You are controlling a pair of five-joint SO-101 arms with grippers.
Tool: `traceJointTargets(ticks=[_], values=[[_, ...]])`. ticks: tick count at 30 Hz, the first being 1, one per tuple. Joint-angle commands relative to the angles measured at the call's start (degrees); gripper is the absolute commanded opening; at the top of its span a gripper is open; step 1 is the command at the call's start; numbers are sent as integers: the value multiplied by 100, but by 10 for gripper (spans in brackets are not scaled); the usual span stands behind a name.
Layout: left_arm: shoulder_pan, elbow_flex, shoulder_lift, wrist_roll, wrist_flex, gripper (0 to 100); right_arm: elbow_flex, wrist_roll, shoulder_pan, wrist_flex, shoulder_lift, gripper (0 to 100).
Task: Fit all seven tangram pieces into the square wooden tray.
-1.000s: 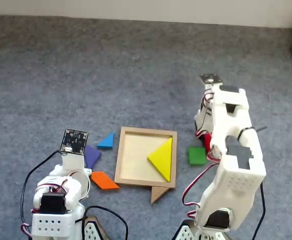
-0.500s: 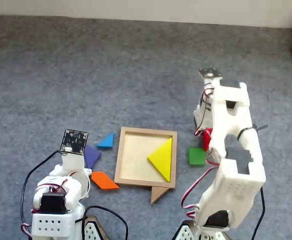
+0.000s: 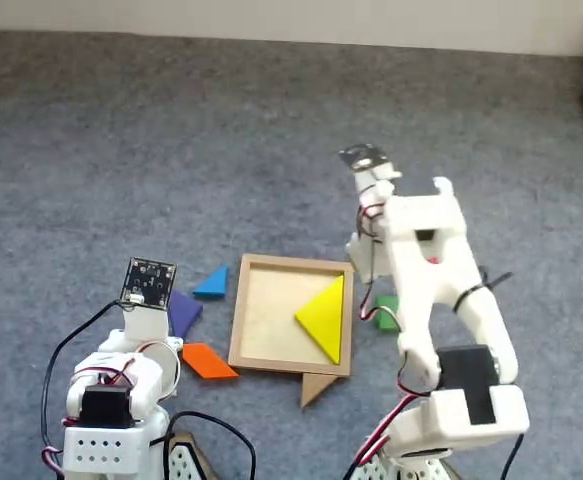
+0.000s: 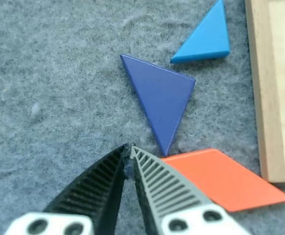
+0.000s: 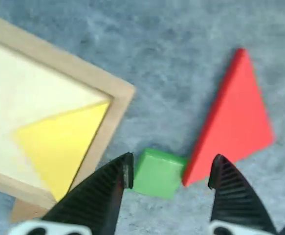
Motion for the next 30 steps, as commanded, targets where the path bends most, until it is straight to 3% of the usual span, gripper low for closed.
traceJointTargets(ticks=[1,5,20,30], values=[[92,119,-136,26,18,5,-31,-70,470,-215,-338,275],[92,119,-136,26,18,5,4,-167,593,-374,-259,351],[92,119,-136,26,18,5,-831,-158,620,-673,1824,349],[92,119,-136,26,18,5,-875,281,620,-725,2132,215]])
